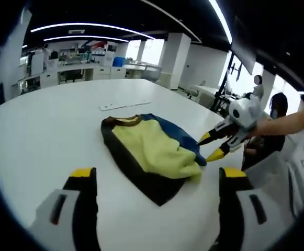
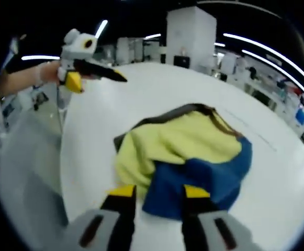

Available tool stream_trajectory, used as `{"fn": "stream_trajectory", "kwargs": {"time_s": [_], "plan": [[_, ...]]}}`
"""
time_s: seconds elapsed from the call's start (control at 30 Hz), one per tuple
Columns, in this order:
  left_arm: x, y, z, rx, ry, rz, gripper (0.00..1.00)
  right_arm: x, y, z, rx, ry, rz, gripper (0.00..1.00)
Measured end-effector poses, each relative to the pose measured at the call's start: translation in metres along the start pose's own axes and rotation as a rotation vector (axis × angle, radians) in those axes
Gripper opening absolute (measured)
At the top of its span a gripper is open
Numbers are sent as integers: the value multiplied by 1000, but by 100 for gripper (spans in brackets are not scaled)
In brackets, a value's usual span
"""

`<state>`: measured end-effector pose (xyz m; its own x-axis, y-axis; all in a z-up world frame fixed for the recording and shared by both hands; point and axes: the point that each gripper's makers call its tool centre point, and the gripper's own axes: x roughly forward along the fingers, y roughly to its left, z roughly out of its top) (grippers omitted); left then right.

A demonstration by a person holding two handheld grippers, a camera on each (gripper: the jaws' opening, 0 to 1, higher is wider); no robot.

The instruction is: Fold the garment on the visible template until the final outline fits inside the template.

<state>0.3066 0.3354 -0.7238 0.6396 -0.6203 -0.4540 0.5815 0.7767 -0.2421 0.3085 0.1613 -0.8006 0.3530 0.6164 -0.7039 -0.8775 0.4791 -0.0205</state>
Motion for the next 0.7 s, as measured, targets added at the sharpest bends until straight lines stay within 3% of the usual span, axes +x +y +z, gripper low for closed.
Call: {"fn": "stream_trajectory", "kwargs": {"time_s": [0.17, 0.47, 0.7], "plan": [[-5, 2, -4, -7, 1, 11, 94, 9, 3, -2, 13, 0, -11, 11], [-14, -2, -7, -28, -18, 25, 93, 16, -4, -10, 16, 30, -43, 0], [-17, -1, -11, -39, -19, 31, 92, 10, -4, -7, 14, 31, -41, 0]]}}
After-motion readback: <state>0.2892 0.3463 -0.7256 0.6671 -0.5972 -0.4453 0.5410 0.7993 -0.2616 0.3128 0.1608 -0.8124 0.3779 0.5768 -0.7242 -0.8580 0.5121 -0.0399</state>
